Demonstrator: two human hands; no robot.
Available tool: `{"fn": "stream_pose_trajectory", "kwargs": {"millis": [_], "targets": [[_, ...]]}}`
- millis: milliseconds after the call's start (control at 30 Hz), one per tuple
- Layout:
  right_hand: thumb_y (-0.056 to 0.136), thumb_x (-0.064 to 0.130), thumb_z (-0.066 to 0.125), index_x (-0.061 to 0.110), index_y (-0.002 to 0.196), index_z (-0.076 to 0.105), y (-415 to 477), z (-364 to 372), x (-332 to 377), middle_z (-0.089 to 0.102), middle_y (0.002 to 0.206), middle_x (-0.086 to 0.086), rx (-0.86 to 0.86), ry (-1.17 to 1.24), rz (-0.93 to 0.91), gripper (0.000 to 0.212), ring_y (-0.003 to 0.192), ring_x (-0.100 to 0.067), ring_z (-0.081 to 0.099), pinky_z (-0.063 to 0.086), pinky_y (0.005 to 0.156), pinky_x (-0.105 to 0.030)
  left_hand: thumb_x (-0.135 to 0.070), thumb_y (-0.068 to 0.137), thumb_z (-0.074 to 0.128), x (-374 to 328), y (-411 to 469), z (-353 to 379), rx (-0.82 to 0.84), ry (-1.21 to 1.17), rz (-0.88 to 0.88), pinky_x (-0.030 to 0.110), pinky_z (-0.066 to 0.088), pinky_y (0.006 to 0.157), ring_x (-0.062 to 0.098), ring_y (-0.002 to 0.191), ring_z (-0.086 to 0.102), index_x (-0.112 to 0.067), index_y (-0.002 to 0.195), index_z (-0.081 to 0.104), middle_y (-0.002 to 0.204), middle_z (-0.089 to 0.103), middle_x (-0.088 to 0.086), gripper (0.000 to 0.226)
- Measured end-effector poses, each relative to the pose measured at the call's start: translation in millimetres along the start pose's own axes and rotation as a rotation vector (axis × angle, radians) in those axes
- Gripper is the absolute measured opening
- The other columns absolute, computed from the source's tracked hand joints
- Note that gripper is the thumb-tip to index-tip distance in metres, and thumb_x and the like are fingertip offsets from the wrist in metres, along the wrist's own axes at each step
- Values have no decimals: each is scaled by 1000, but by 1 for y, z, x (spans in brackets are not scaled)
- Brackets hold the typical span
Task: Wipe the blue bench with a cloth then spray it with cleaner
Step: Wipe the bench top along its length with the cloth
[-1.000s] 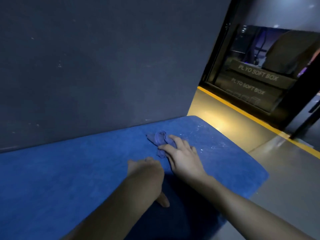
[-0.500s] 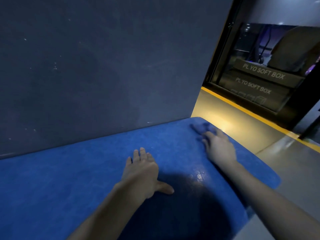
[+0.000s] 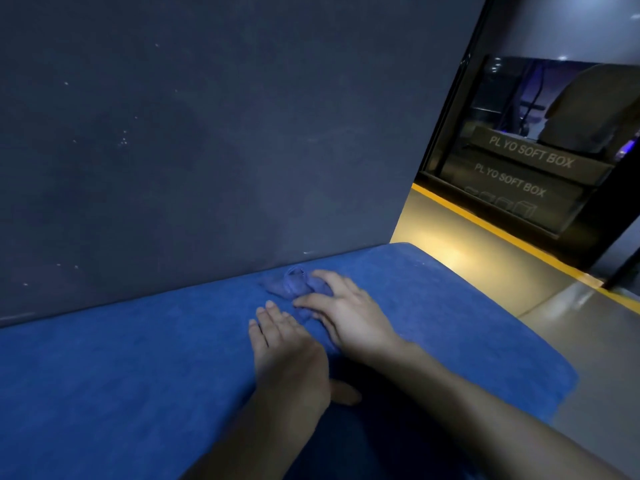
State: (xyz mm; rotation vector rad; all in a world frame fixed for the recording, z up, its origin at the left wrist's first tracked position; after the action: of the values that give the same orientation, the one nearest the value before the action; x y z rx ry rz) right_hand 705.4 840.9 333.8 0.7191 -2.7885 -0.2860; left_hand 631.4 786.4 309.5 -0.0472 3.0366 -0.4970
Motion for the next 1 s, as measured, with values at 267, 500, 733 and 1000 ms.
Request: {"fn": "stream_pose_trajectory", "kwargs": {"millis": [267,500,733,1000], "targets": [[87,12,53,29,122,54,1,-28,-93,38,137,-6,-18,-167,507,39,121,-32,38,40,92,-42,-74,60,63,-6,8,-5,24,1,90,47,-8,118,33,147,-16,6,147,-14,156,-22,21,141],[96,28,43,30,121,55,28,-2,-33,32,147,0,-5,-110,185,28,128,-30,35,34,99,-40,-48,81,64,-26,28,-10,36,65,205,48,-9,118,31,147,-17,-9,150,-18,158,-25,10,113],[97,25,40,24,118,56,38,-20,-138,41,134,-7,-24,-192,394,27,120,-32,42,42,89,-42,-43,77,72,-36,37,-6,180,116,245,47,-1,119,39,146,-15,-6,149,-18,156,-27,17,121],[95,25,42,20,124,54,35,-48,-260,55,120,-15,55,-161,770,32,105,-34,56,44,85,-38,-12,94,46,-42,40,-7,141,192,257,49,8,119,46,145,-10,2,149,-12,155,-21,27,81]]}}
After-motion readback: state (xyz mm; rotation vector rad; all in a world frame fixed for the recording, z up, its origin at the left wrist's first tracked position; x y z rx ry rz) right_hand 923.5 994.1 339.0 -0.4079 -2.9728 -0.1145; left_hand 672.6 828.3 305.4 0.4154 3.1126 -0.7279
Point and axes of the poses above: each hand's wrist, its own y-axis towards the middle knuckle, its own z-axis out of the palm, x = y × z, the point moved 7 cm from there along y, towards the middle knuckle
